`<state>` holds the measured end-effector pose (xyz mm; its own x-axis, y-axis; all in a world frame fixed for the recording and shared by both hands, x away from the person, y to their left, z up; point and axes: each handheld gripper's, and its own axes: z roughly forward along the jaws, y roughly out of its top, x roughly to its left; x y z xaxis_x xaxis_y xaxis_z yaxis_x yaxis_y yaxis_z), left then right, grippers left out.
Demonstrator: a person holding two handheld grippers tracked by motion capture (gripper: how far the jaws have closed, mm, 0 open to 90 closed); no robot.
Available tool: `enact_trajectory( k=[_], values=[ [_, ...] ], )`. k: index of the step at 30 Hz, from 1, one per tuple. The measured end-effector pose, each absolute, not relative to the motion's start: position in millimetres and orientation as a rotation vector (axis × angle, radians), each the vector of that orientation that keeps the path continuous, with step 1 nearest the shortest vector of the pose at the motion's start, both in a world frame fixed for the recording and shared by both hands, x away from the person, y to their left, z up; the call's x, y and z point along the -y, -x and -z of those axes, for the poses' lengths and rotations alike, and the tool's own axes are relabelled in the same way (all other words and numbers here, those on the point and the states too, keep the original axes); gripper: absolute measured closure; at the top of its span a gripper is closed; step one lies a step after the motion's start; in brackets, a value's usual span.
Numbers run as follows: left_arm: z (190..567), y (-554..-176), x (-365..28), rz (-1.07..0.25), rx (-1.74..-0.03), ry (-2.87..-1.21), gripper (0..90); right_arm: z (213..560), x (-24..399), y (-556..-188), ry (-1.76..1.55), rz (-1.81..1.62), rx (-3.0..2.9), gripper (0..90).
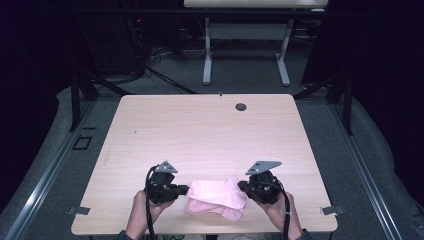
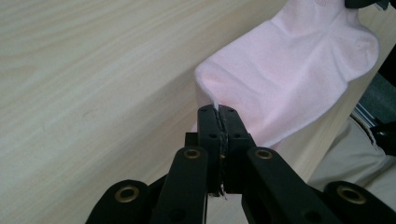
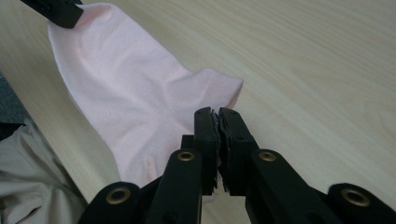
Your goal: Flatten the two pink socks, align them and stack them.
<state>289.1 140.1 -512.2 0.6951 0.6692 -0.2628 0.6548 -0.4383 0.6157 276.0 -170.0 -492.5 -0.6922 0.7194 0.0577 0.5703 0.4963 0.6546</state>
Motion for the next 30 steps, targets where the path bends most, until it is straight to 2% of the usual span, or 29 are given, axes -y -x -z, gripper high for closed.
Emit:
enact_trajectory(
  k=[11, 23, 24, 26, 29, 30],
  values=[
    [536.1, -282.1, -135.3, -0.030, -1.025, -2.237, 89.0, 529.6, 165.1, -269.9, -1.134, -0.918, -2.542, 85.8],
    [542.8, -277.0, -128.4, -0.060, -1.009, -2.320, 87.8, 546.9, 163.9, -267.9, -1.128, -0.873, -2.564, 83.9],
    [543.6, -276.0, -127.9, -0.067, -1.016, -2.329, 83.8, 549.4, 163.6, -268.2, -1.121, -0.870, -2.566, 82.5],
    [542.6, -274.6, -128.7, -0.081, -1.025, -2.327, 68.7, 552.4, 163.3, -267.7, -1.127, -0.856, -2.561, 77.6],
    [536.4, -272.4, -131.3, -0.170, -1.067, -2.290, 44.1, 551.4, 165.0, -266.9, -1.135, -0.869, -2.538, 69.6],
    [535.4, -272.0, -130.8, -0.190, -1.081, -2.274, 39.3, 550.7, 165.7, -267.0, -1.131, -0.859, -2.535, 64.4]
  ],
)
